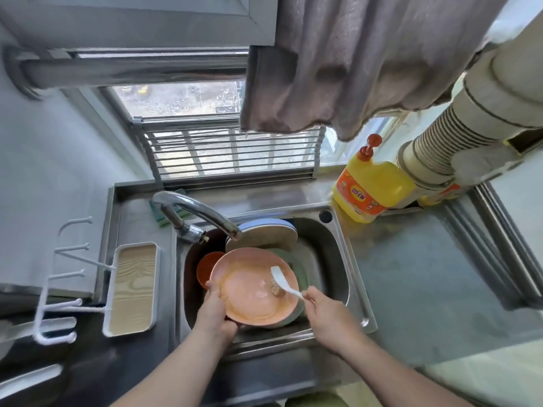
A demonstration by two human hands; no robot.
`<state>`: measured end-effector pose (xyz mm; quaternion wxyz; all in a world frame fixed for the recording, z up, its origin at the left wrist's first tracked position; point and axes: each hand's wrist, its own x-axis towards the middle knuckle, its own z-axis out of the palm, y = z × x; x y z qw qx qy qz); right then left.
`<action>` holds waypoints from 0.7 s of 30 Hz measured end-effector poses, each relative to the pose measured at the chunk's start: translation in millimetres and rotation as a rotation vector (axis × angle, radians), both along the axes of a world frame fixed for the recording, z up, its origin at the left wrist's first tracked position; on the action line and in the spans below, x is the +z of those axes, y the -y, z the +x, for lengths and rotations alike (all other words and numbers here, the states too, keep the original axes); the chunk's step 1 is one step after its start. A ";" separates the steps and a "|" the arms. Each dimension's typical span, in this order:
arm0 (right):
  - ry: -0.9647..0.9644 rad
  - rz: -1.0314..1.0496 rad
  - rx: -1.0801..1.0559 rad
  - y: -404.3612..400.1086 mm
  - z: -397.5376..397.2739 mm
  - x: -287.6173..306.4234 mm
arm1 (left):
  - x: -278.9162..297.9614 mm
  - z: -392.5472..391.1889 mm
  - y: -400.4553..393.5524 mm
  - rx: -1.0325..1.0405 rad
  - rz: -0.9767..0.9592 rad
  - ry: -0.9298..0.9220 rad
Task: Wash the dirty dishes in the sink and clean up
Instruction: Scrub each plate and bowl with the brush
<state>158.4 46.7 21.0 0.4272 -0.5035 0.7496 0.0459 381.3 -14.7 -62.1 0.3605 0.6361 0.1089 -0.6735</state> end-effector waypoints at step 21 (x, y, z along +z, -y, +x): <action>0.141 0.041 0.086 30.6 61.8 -11.3 | -5.8 -14.0 -14.3 -0.047 -0.072 0.105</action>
